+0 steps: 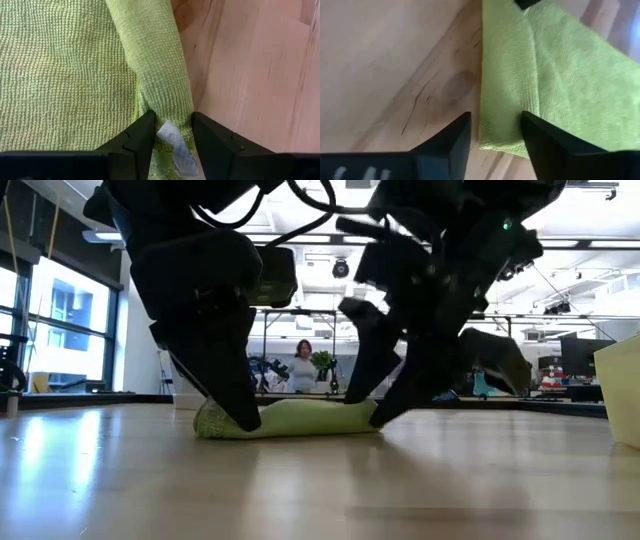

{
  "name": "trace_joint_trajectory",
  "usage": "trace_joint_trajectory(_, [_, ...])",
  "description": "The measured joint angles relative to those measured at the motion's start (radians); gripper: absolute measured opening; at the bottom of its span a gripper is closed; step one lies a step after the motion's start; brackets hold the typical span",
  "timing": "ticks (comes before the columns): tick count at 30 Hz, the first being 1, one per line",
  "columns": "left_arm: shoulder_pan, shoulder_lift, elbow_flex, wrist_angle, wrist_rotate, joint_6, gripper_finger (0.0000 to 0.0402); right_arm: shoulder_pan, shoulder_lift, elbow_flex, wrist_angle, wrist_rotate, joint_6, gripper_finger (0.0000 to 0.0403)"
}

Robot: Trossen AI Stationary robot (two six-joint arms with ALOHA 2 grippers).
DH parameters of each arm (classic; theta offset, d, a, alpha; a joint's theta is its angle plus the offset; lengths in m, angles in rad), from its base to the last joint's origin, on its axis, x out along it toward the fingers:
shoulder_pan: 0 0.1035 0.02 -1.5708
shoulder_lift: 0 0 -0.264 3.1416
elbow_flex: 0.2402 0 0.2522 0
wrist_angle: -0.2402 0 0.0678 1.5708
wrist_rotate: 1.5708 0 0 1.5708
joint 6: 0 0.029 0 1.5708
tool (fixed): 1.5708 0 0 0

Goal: Roll microfiber towels into tight, uniform cylinder then place into a basket
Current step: Roll the light green towel

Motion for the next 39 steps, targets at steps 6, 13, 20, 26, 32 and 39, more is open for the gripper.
trace_joint_trajectory(6, [0.0, 0.0, 0.0, 0.0, -0.001, -0.014, 0.0126, -0.023, 0.024, 0.003, -0.012, -0.045, 0.078, 0.0203])
trace_joint_trajectory(13, [0.0, -0.027, -0.004, 0.016, -0.002, -0.047, 0.0126, -0.026, 0.055, 0.004, -0.028, -0.07, 0.182, 0.0148])
trace_joint_trajectory(20, [-0.001, -0.086, -0.004, 0.015, -0.018, -0.055, 0.0126, -0.032, 0.06, 0.005, -0.04, -0.077, 0.277, 0.0017])
trace_joint_trajectory(26, [-0.008, -0.135, -0.004, 0.003, -0.035, -0.027, 0.0126, -0.05, 0.059, 0.003, -0.04, -0.16, 0.406, 0.0012])
trace_joint_trajectory(32, [-0.061, -0.161, -0.003, 0.014, -0.124, 0.136, 0.0126, -0.117, 0.061, 0.001, -0.026, -0.428, 0.596, 0.0005])
trace_joint_trajectory(39, [-0.138, -0.118, -0.002, 0.011, -0.257, 0.306, 0.0126, -0.182, 0.066, -0.003, 0.017, -0.646, 0.804, 0.0002])
